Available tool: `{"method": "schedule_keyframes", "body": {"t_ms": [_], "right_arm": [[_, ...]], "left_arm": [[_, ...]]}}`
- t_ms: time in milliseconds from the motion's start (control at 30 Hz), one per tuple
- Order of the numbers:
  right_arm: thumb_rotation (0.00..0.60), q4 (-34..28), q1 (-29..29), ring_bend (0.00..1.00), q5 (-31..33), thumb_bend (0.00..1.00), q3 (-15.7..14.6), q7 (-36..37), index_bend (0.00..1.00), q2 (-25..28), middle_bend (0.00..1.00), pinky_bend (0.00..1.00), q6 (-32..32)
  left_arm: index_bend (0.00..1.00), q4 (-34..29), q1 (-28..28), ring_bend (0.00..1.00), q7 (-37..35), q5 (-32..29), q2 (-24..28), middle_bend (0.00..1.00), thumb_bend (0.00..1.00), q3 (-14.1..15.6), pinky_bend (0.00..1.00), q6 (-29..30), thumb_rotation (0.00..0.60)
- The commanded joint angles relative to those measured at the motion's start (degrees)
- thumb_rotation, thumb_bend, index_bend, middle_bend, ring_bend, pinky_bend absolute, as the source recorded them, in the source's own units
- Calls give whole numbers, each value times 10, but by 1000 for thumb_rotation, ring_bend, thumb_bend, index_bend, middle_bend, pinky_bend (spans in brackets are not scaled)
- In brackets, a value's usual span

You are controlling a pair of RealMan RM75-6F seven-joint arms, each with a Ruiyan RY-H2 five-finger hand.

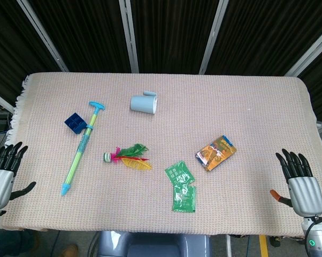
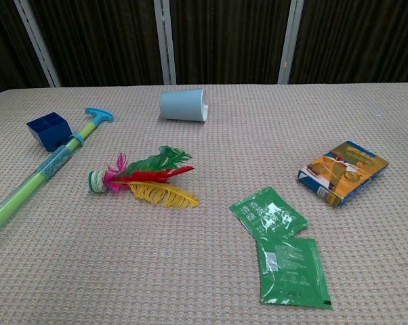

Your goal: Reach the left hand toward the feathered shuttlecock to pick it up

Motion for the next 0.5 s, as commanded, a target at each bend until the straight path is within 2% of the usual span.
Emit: {"method": "schedule_keyframes", "body": {"t_ms": [33, 267, 367, 500], "right_arm": [[600, -13, 3, 0, 16, 62, -2, -11, 0, 6, 0, 0, -21], [600, -21, 5, 0, 13, 62, -5, -10, 0, 11, 0, 0, -27], [600, -22, 5, 0, 8, 61, -7, -9, 0, 11, 0, 0, -25], [600, -24, 6, 0, 3, 62, -9, -6, 0, 13, 0, 0, -25]], "left_arm": [[0, -16, -2, 0, 19, -20, 6, 0, 165, 1, 0, -21, 600], [26, -7, -24, 0, 9, -40, -7, 0, 169, -7, 0, -65, 600], [140, 28, -38, 0, -30, -22, -37, 0, 201, -12, 0, -66, 600], [339, 75, -53, 0, -74, 8, -83, 0, 238, -16, 0, -50, 600]]}}
